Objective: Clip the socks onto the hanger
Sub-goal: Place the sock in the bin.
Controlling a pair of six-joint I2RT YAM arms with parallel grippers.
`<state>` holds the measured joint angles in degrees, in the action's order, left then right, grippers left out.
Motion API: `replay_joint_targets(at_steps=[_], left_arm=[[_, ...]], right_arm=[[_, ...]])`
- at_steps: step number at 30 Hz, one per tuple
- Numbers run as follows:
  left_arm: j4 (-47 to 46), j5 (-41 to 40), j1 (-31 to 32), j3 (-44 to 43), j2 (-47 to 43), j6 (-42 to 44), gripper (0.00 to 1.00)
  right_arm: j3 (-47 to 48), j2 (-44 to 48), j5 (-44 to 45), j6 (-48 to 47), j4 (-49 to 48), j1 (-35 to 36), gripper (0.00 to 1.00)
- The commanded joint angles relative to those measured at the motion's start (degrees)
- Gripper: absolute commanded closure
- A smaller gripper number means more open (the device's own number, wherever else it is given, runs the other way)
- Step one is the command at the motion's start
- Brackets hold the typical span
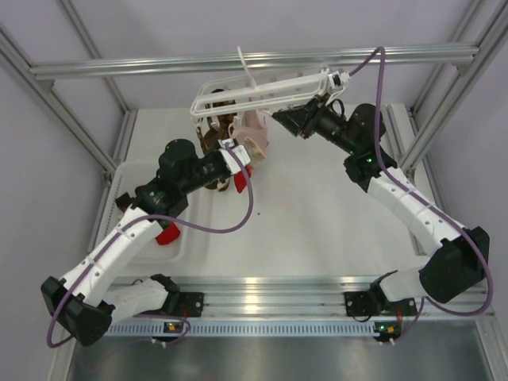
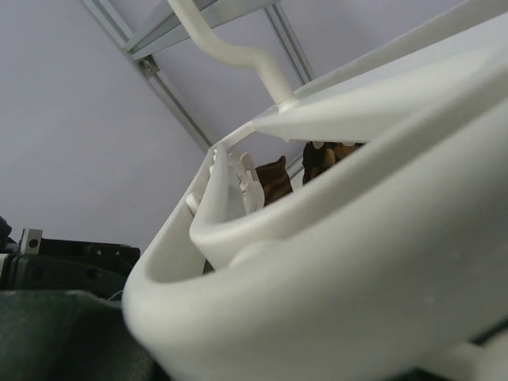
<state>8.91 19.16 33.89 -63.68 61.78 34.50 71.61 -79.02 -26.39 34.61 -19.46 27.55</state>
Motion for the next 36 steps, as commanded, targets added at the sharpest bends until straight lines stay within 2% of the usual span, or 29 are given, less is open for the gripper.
replay_joint_targets(at_steps=[1, 9, 14, 24, 28, 30, 33, 36], left_arm=[[-3.9, -1.3, 0.1, -2.2, -0.2, 1.5, 1.0], [-3.5, -2.5, 0.1, -1.7, -1.0, -2.4, 1.0], [1.0, -2.4, 0.1, -5.4, 1.6, 1.6, 1.0], [-3.8, -7.6, 0.5, -9.6, 6.3, 13.9, 1.0], [-2.4, -5.9, 0.4, -9.9, 4.8, 7.9, 1.0], [0.5, -5.6, 0.3, -9.9, 2.6, 3.3, 1.0], [6.9, -7.8, -0.1, -10.1, -1.4, -10.1, 1.0], [13.0, -8.6, -2.1, -9.1, -6.5, -13.5, 1.0]], right_arm=[[-0.6, 1.9, -0.9, 0.3, -1.7, -2.0, 1.0], [1.0, 1.2, -4.0, 1.2, -6.2, -2.5, 1.0], [3.0, 1.9, -7.1, -3.6, -1.1, -2.9, 1.0], [3.4, 2.7, -7.7, -7.1, 2.9, -4.5, 1.0], [4.1, 2.5, -7.8, -6.9, 2.6, -4.6, 1.0], [4.1, 2.6, -8.0, -6.7, 2.2, -4.8, 1.0], [3.9, 2.6, -8.1, -5.5, 1.8, -5.1, 1.0], [3.4, 2.6, -8.1, -5.2, 1.6, -5.6, 1.0]])
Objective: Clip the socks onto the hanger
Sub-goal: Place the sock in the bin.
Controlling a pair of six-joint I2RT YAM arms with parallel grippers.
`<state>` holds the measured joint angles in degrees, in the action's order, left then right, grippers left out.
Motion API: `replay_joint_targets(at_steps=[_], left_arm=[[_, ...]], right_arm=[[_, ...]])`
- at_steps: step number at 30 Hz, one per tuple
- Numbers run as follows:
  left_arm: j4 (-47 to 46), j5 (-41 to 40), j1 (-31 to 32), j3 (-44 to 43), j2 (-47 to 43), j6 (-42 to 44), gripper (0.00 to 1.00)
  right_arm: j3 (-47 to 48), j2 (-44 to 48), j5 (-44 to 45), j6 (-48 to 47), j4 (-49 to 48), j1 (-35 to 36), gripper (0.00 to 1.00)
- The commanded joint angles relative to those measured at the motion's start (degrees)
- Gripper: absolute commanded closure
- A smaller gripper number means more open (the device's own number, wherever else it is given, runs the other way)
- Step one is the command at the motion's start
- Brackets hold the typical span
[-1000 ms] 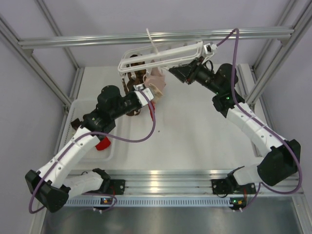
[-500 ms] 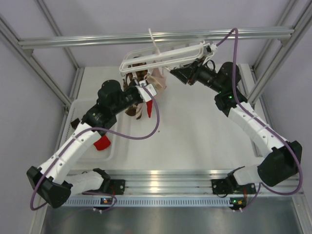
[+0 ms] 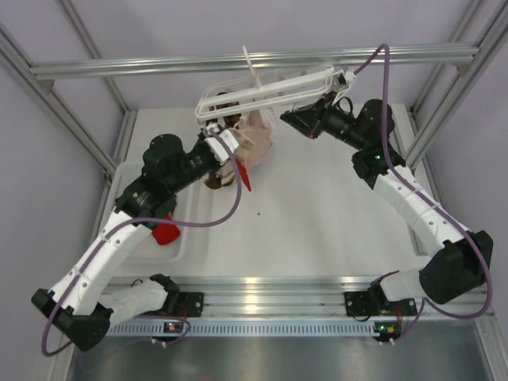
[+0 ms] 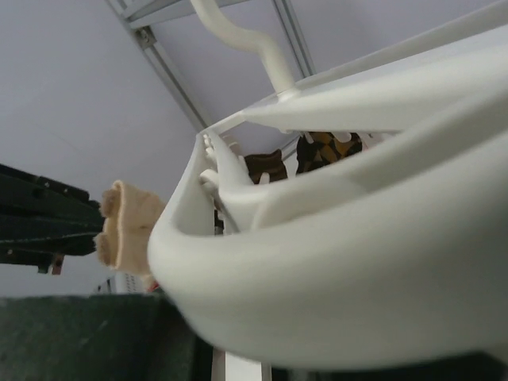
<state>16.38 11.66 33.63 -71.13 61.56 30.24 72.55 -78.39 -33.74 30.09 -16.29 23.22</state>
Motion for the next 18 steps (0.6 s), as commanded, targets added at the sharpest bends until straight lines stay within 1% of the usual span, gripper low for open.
replay_joint_targets(at_steps=[1, 2, 3, 4, 6, 7, 8, 9, 10, 12, 13, 15, 16, 18], left_arm=[[6.9, -1.3, -7.3, -1.4, -7.5, -13.8, 1.0], [8.6, -1.2, -10.2, -1.5, -9.2, -15.8, 1.0], [13.5, -1.4, -12.5, -1.6, -10.2, -16.7, 1.0], [15.9, -4.6, -14.5, -1.6, -11.3, -17.4, 1.0], [19.1, -6.5, -15.9, 0.3, -16.2, -16.9, 1.0], [22.4, -8.4, -17.7, 0.9, -17.9, -16.2, 1.0], [24.5, -10.1, -18.7, 2.0, -20.6, -16.4, 1.0], [26.3, -13.3, -19.6, 2.5, -21.8, -16.8, 1.0], [30.3, -17.2, -21.7, 3.0, -23.6, -16.5, 1.0], [33.9, -22.2, -23.8, 4.0, -24.6, -16.5, 1.0], [36.6, -25.6, -24.1, 4.7, -25.7, -16.4, 1.0], [38.5, -27.3, -24.6, 5.8, -26.4, -14.9, 1.0], [39.2, -28.7, -24.6, 6.5, -26.4, -14.3, 1.0], [40.0, -31.4, -24.6, 9.8, -25.1, -14.2, 1.0]], right_arm=[[2.2, 2.0, -0.8, -0.6, -1.5, -1.3, 1.0], [2.1, 2.0, -0.6, -0.6, -1.5, -1.3, 1.0], [2.1, 1.9, -0.6, -0.1, -1.6, -1.4, 1.0], [2.0, 1.9, -0.7, 0.1, -1.5, -1.4, 1.0], [1.9, 2.1, -0.8, 0.4, -1.5, -1.4, 1.0], [1.6, 2.3, -0.7, 0.4, -1.5, -1.5, 1.0], [1.5, 2.6, -0.4, 0.3, -1.6, -1.4, 0.98], [1.3, 2.9, -0.2, 0.2, -1.4, -1.5, 0.94], [0.9, 3.1, 0.0, 0.1, -0.8, -1.5, 0.87], [0.6, 3.6, 0.1, -0.6, -0.1, -1.5, 0.8], [0.5, 4.2, 0.0, -0.8, 0.6, -1.4, 0.75], [0.4, 4.1, -0.1, -1.4, 1.2, -1.3, 0.72], [0.5, 4.1, -0.1, -1.6, 1.4, -1.4, 0.67], [0.9, 3.9, 0.0, -1.8, 2.4, -1.4, 0.64]])
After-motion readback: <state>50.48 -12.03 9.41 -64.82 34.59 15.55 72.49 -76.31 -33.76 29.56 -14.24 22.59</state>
